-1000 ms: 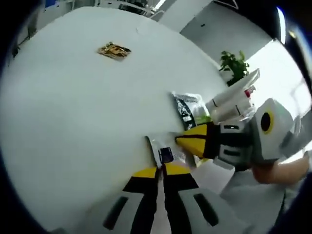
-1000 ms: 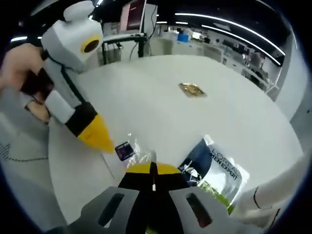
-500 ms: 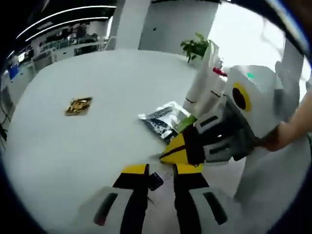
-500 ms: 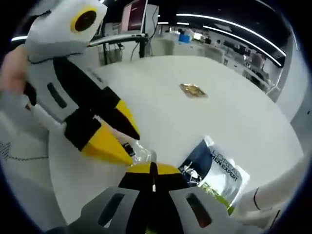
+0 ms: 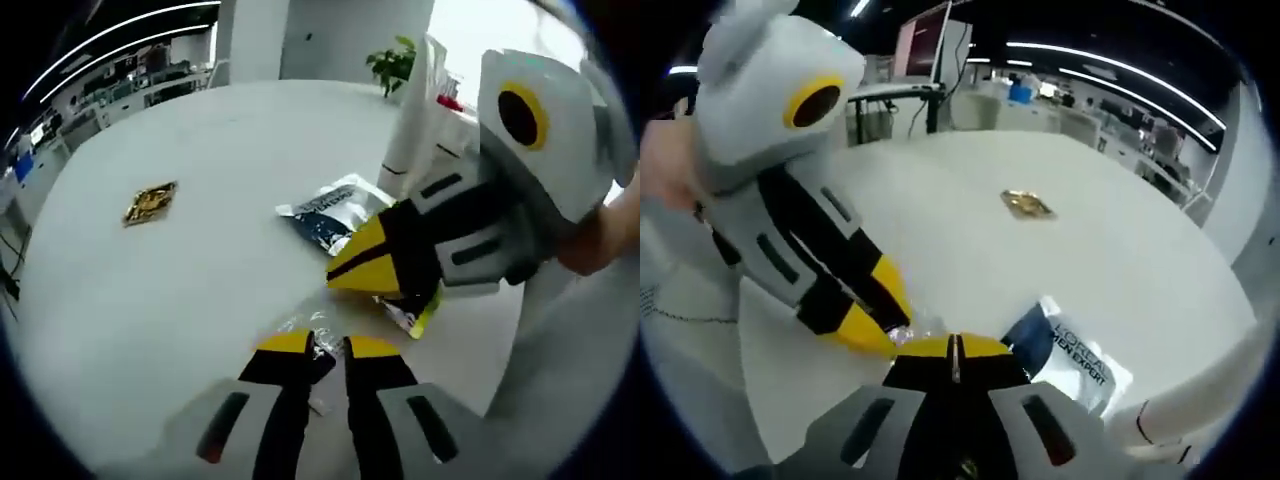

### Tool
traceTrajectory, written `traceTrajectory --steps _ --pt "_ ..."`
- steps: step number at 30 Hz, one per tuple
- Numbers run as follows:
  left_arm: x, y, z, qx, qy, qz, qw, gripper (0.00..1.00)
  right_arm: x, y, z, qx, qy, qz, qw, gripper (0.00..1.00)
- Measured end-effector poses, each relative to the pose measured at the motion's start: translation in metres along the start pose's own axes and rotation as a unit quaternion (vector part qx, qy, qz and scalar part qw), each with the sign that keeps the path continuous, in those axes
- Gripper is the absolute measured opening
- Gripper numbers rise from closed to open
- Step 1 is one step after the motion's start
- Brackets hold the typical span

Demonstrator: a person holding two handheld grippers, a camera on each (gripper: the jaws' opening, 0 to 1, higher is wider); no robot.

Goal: Arrange the skincare products in the storage area until every visible bottle or jar stands upright without overlapping.

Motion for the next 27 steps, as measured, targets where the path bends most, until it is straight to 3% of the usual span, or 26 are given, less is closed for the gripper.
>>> traceTrajectory --steps 7,12,14,16,22,27 --pt "-0.001 0.0 -0.002 0.004 -0.012 -0.003 0.9999 0.09 -0.001 0.002 0.004 -0.022 0.013 -0.008 0.9996 0.07" --pt "-0.001 0.0 -0.004 0.007 -0.016 -0.006 0.9998 0.08 0.008 -0.014 0.015 -0.042 0.047 0.016 0.9979 0.08" --pt "-0.001 0.0 -0.004 0.008 -0.016 -0.008 0.9998 0.08 0.013 -0.019 0.015 -0.043 0.039 0.027 0.998 0.08" --pt "-0.001 0.0 -0.005 0.01 -0.014 -0.008 0.9998 0.08 0.011 -0.021 0.014 -0.052 0.009 0.017 0.9985 0.05" --pt "-0.002 0.0 -0.007 0.014 -0.014 -0.006 0.9998 0.09 0.014 -0.018 0.009 -0.036 0.008 0.044 0.9983 0.01" --pt "-0.003 0.004 -0.005 0.009 -0.016 -0.003 0.9998 0.13 0.017 -0.017 0.011 -0.032 0.003 0.044 0.9985 0.01"
Point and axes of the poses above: the point that each gripper's makers call its tool centre point, and the gripper's own axes: y roughly backward along the fingers, z roughly to its left, x roughly out of its underside, the point moved 6 cm from there along y, roughly backward along the fingers, and after that the axes turned 12 degrees about -y, right-handed, at the moved point
